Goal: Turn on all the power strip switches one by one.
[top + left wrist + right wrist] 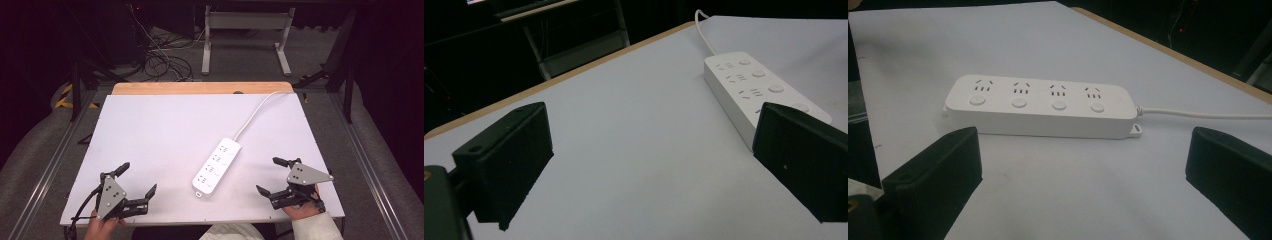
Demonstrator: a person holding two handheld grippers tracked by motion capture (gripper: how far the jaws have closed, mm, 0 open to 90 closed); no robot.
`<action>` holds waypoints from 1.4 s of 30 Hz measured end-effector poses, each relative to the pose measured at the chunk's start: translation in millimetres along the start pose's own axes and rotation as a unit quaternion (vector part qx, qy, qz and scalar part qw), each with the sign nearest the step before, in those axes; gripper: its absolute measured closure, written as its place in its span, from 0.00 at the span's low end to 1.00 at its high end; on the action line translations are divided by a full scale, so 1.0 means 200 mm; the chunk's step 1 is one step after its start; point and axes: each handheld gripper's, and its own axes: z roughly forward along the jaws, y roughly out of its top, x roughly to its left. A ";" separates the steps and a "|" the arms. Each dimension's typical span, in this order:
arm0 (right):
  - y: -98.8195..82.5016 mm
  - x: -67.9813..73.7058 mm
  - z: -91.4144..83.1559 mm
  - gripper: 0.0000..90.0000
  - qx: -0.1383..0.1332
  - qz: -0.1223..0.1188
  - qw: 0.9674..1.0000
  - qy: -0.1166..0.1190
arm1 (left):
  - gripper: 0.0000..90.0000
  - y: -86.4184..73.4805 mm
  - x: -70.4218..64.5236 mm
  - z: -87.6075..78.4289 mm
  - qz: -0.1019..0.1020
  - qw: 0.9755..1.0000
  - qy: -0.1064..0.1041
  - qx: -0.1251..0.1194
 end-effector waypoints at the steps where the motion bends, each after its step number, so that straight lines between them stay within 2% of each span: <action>1: 0.00 0.00 0.00 0.02 0.000 0.000 1.000 0.000 | 0.03 0.00 0.00 0.00 0.000 1.000 0.000 0.000; 8: 0.00 0.00 0.00 0.04 0.001 -0.001 1.000 -0.002 | 0.03 0.00 0.01 0.00 -0.010 1.000 -0.001 0.002; 13: 0.01 0.00 0.00 0.06 0.007 -0.004 1.000 -0.003 | 0.03 0.00 0.01 -0.01 -0.009 1.000 0.003 0.001; 18: 0.01 0.01 0.00 0.08 0.010 -0.003 1.000 -0.004 | 0.03 0.01 0.01 -0.01 -0.003 1.000 0.003 -0.002; 24: 0.01 0.00 -0.01 0.09 0.008 0.011 1.000 0.001 | 0.03 0.01 0.00 -0.01 0.001 1.000 0.005 -0.002; 26: 0.02 -0.01 -0.01 0.11 0.010 0.008 1.000 0.001 | 0.03 0.01 0.00 -0.02 0.007 1.000 0.006 -0.006; 31: 0.06 0.00 -0.01 0.15 0.016 0.006 1.000 0.004 | 0.03 0.01 0.00 -0.02 0.008 1.000 0.007 -0.005; 33: 0.08 0.00 -0.01 0.17 0.020 0.005 1.000 0.008 | 0.03 0.01 0.00 -0.02 0.007 1.000 0.007 -0.005; 38: 0.11 0.00 0.03 0.24 0.026 0.019 0.999 0.031 | 0.03 0.01 0.00 -0.02 0.006 1.000 0.006 -0.006; 42: 0.15 0.02 0.06 0.32 0.022 0.021 0.999 0.039 | 0.03 0.01 0.00 -0.02 0.006 1.000 0.006 -0.006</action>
